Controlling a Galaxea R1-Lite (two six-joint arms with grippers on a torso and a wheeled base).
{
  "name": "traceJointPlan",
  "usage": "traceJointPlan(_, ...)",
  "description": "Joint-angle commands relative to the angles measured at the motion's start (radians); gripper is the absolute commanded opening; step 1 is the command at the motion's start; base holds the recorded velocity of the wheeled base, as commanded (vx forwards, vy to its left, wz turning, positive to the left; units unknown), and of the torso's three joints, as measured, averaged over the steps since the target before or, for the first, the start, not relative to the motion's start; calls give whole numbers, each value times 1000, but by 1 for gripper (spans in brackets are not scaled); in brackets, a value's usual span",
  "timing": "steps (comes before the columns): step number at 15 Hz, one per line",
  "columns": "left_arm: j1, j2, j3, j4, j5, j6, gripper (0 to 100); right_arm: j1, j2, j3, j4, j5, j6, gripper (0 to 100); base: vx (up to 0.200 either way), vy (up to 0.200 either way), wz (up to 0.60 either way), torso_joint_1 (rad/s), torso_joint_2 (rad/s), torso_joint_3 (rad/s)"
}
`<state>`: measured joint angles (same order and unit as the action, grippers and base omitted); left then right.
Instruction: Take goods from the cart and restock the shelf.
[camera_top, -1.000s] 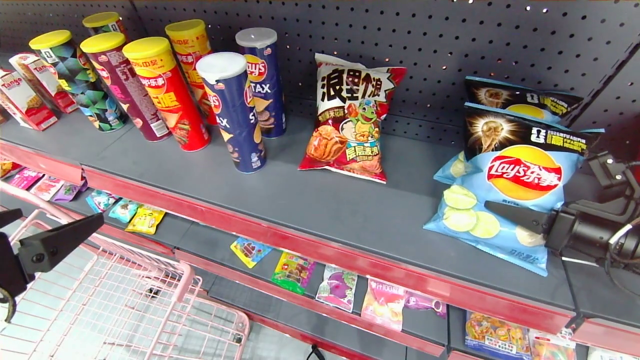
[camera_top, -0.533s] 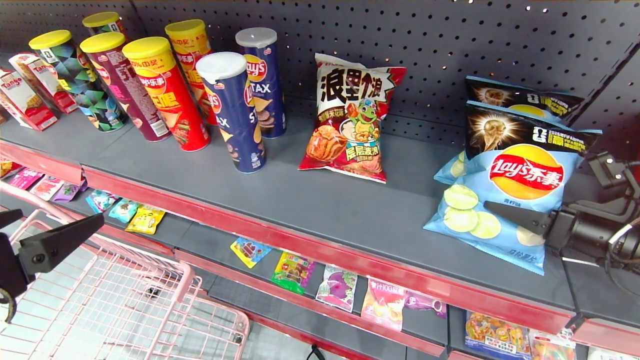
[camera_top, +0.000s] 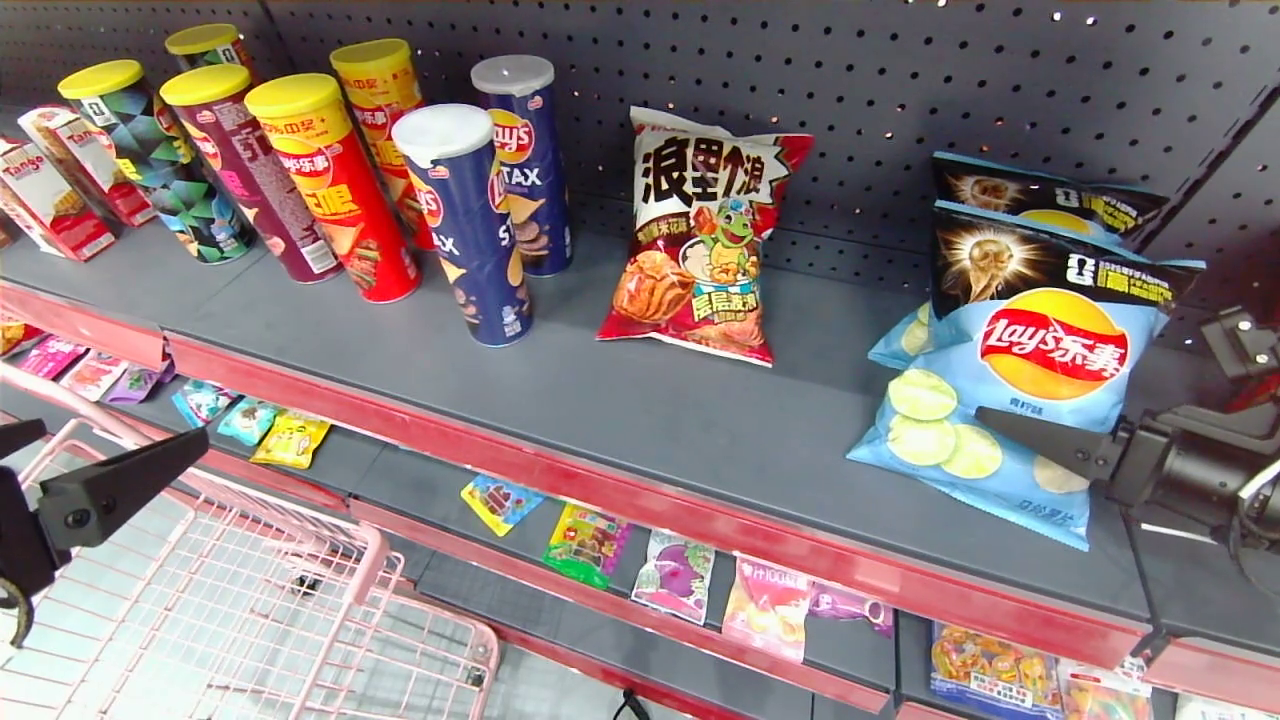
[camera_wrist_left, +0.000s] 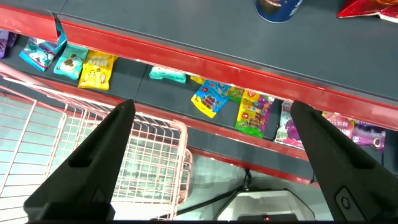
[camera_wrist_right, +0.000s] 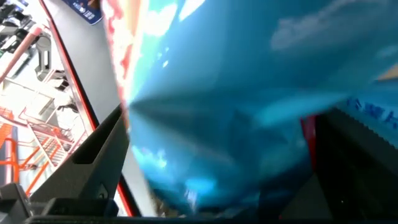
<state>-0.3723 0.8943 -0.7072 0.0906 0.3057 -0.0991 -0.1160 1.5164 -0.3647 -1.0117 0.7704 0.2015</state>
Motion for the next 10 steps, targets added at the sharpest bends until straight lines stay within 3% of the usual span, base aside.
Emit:
traceJointPlan(1, 0, 2, -3, 0, 0, -1, 100, -5, -78, 44, 1, -10, 1, 100, 0, 0, 0, 0, 0, 0)
traceJointPlan(10, 0, -1, -9, -2, 0, 10, 100, -44, -232, 115, 7, -22, -1, 100, 0, 0, 0, 0, 0, 0)
